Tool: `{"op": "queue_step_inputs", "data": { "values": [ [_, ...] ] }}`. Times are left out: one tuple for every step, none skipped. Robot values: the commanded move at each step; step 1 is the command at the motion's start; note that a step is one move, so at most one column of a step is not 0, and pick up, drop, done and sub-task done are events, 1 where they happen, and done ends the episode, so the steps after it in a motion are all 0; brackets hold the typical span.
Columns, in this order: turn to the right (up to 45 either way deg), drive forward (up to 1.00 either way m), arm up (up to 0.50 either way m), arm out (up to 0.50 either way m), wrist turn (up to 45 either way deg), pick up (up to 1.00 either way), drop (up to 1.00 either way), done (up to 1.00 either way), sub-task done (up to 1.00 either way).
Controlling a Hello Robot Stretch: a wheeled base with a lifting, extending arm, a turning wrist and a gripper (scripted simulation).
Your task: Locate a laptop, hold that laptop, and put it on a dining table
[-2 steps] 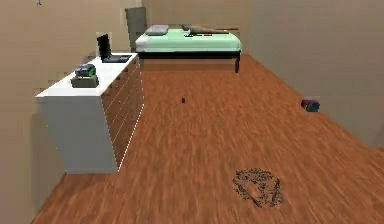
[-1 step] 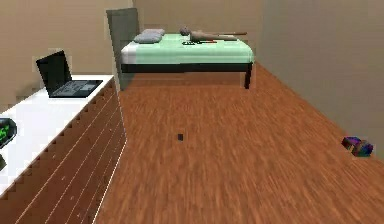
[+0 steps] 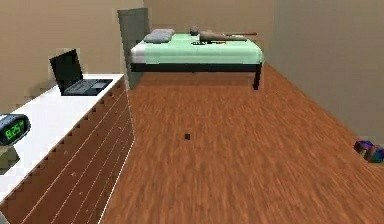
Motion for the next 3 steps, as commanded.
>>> {"op": "queue_step_inputs", "data": {
  "values": [
    [-45.0,0.00,0.00,0.00,0.0,0.00,0.00,0.00,0.00],
    [-42.0,0.00,0.00,0.00,0.0,0.00,0.00,0.00,0.00],
    [0.0,0.05,0.00,0.00,0.0,0.00,0.00,0.00,0.00]
  ]
}}
